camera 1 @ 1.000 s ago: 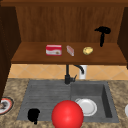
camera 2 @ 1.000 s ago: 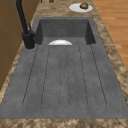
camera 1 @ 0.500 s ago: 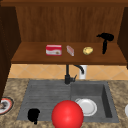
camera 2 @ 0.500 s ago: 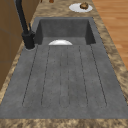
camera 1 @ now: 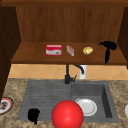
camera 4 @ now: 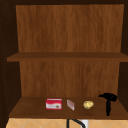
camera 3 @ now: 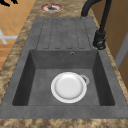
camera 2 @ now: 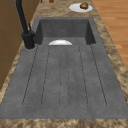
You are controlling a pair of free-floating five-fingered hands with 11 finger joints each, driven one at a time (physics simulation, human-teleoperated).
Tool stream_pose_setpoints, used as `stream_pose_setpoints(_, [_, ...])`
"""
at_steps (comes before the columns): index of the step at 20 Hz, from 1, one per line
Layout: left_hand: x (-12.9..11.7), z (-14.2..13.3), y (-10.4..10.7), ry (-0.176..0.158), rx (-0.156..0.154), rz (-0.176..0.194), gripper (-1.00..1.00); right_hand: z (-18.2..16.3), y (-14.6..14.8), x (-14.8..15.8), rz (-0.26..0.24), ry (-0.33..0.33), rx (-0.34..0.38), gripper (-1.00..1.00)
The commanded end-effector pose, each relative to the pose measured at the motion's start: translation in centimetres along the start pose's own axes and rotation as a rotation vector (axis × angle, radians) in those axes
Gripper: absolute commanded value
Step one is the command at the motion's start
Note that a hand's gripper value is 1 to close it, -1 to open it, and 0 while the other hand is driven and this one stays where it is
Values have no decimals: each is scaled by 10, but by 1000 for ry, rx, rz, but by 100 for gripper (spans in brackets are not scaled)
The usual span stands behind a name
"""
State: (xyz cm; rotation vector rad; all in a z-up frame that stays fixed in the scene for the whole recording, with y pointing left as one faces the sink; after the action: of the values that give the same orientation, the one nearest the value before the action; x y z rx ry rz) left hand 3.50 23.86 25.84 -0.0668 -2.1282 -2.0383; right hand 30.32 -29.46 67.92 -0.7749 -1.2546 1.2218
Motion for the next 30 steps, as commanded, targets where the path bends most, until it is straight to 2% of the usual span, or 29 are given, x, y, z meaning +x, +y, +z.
stream_pose_setpoints(1, [0,0,0,0,0,0,0,28,17,-5,0,0,0,-100])
stream_pose_setpoints(12, [0,0,0,0,0,0,0,104,94,-27,19,3,-7,-100])
stream_pose_setpoints(15, [0,0,0,0,0,0,0,122,110,-26,54,-10,-85,-100])
stream_pose_setpoints(18, [0,0,0,0,0,0,0,131,125,-29,82,-23,-103,-100])
stream_pose_setpoints(21, [0,0,0,0,0,0,0,142,151,-34,71,-19,-87,-100])
stream_pose_setpoints(26, [0,0,0,0,0,0,0,151,186,-41,75,-26,-114,-100])
stream_pose_setpoints(30, [0,0,0,0,0,0,0,164,196,-59,119,-17,-146,-100])
